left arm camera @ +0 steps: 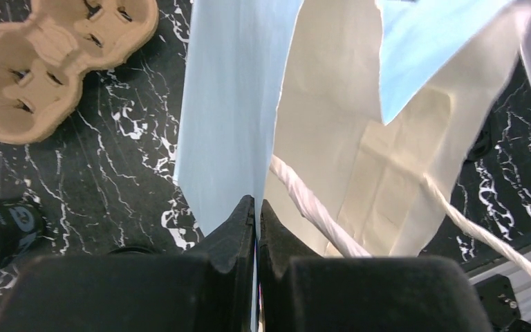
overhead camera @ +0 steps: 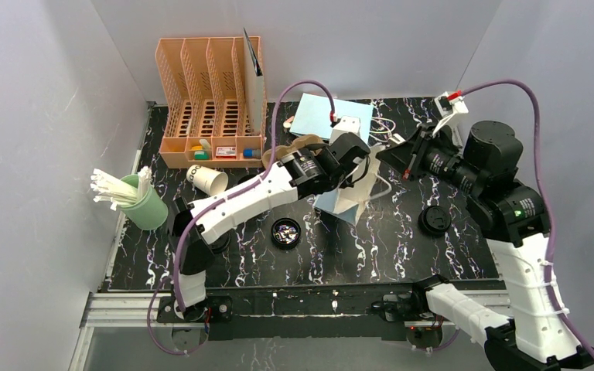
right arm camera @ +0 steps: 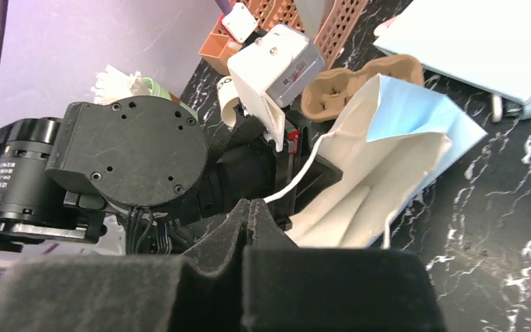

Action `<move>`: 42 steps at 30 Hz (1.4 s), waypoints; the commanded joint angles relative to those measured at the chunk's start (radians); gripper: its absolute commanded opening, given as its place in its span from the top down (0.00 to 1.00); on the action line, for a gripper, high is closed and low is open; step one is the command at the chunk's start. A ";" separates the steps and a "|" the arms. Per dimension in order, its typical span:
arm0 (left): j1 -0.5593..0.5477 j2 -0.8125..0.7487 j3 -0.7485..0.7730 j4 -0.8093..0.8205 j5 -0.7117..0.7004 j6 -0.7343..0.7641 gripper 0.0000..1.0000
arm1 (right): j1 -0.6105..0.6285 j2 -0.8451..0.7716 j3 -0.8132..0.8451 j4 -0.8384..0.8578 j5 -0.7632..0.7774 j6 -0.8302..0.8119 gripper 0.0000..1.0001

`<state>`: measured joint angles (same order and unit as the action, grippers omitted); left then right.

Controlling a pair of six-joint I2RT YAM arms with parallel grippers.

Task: Pack the takeout coffee
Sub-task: Open the takeout bag at the center of the board.

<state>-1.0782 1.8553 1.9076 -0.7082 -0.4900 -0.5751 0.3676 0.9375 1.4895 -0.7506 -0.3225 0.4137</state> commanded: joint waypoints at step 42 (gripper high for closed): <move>0.054 -0.319 -0.409 0.444 0.158 -0.230 1.00 | 0.475 0.316 -0.135 0.064 0.949 0.433 0.99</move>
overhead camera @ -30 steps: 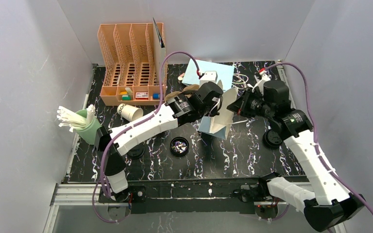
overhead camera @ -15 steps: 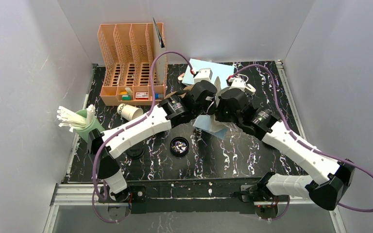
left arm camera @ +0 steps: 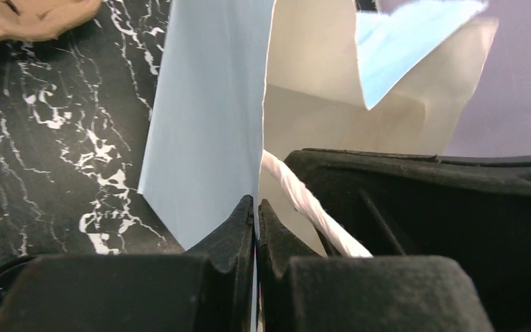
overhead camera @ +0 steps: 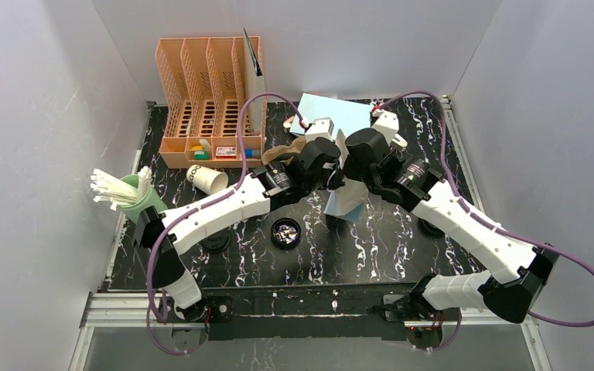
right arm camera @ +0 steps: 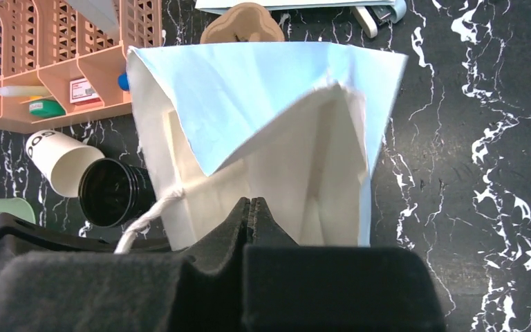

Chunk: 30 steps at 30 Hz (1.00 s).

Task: Pack the takeout coffee
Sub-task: Open the takeout bag at the center of the board.

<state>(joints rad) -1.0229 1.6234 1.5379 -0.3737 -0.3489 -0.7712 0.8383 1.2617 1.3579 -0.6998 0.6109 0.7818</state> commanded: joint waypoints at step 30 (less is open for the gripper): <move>0.006 -0.169 -0.161 0.234 0.141 -0.130 1.00 | 0.004 0.063 -0.126 0.036 0.193 0.452 0.99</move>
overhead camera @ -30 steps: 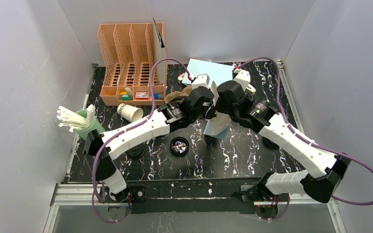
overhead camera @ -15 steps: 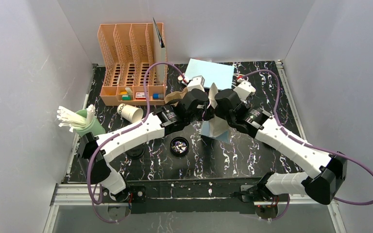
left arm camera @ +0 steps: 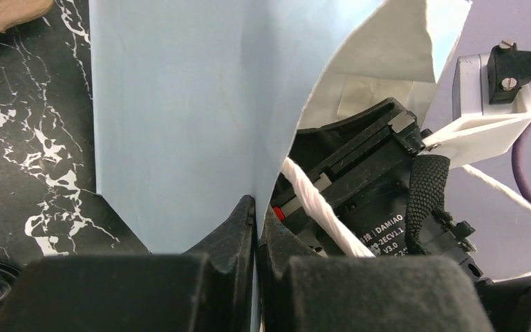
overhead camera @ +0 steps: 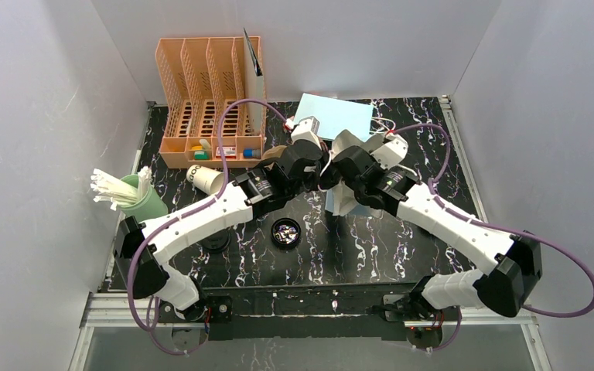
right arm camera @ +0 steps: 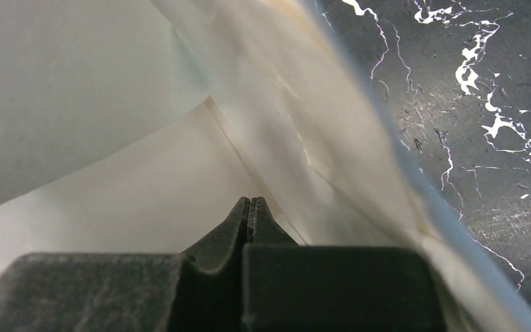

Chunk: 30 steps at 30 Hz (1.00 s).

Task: Pack the takeout coffee
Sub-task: Open the takeout bag at the center of the board.

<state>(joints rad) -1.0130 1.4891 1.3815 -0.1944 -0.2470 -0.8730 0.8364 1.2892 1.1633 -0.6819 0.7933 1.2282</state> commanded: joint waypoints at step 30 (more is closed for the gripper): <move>0.012 -0.065 0.212 -0.168 0.085 0.148 1.00 | 0.007 -0.094 -0.219 0.431 -0.286 -0.728 0.99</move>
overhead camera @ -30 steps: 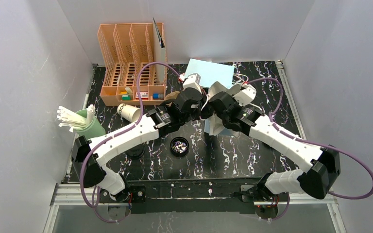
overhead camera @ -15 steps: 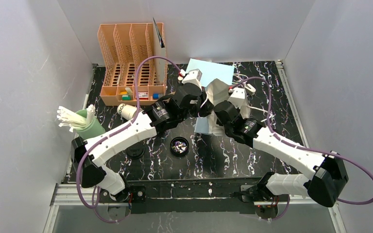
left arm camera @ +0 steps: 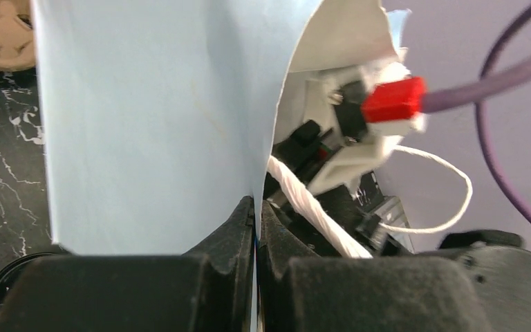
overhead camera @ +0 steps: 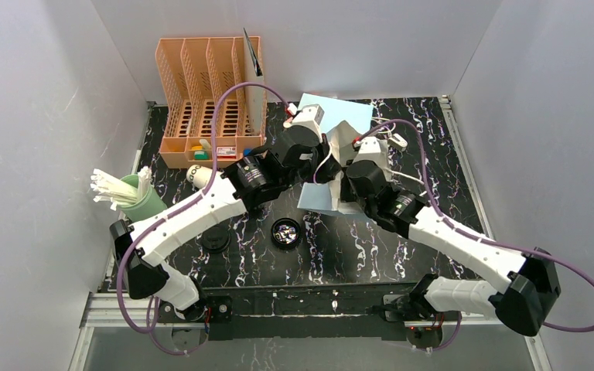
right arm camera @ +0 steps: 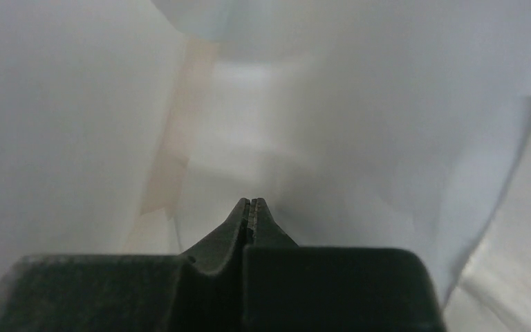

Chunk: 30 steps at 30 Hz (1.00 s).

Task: Pack the takeout coffee
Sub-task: Open the takeout bag at the center of the board.

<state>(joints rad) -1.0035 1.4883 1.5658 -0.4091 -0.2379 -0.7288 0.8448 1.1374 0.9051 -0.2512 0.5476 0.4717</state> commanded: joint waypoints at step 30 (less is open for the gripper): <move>0.035 -0.192 0.032 -0.125 -0.020 0.083 1.00 | 0.020 0.308 0.348 -0.476 0.340 0.341 0.99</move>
<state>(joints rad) -0.9661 1.3540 1.5425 -0.4973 -0.2142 -0.6804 0.8658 1.3628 1.1725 -0.5003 0.7204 0.7662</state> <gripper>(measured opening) 0.007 0.031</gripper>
